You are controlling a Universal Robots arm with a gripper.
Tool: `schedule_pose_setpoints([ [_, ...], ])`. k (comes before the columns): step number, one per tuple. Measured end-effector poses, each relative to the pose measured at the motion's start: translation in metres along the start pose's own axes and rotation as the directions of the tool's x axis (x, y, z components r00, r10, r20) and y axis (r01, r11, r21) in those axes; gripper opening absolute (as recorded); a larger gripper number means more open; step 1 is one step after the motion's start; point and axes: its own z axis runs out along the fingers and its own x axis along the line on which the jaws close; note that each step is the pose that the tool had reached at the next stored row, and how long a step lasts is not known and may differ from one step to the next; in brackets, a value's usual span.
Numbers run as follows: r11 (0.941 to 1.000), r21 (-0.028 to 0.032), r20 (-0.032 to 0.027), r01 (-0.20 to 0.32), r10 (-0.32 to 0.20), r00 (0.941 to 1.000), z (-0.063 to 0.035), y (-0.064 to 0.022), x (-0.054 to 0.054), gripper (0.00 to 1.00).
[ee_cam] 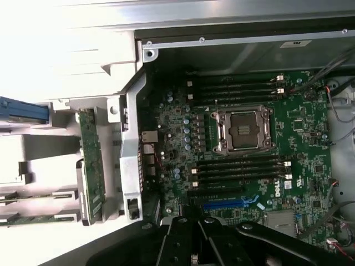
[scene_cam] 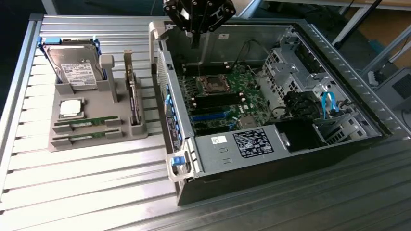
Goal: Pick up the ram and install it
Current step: 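Reach for the ram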
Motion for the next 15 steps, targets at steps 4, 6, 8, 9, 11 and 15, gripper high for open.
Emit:
schedule_pose_setpoints([
  [4,1.0,-0.0002,0.0001,0.0,0.0,1.0,-0.0002,-0.0008,0.011,0.1],
  [6,1.0,-0.0001,0.0001,0.0,0.0,1.0,-0.0004,-0.0011,0.015,0.1],
  [8,1.0,-0.0001,0.0,0.0,0.0,1.0,-0.0005,-0.0014,0.019,0.1],
  [9,1.0,-0.0001,0.0001,0.0,0.0,1.0,-0.0005,-0.0016,0.02,0.1],
  [11,1.0,-0.0001,0.0001,0.0,0.0,1.0,-0.0007,-0.002,0.027,0.1],
  [15,1.0,0.0,0.0,0.0,0.0,1.0,-0.001,-0.0027,0.036,0.1],
])
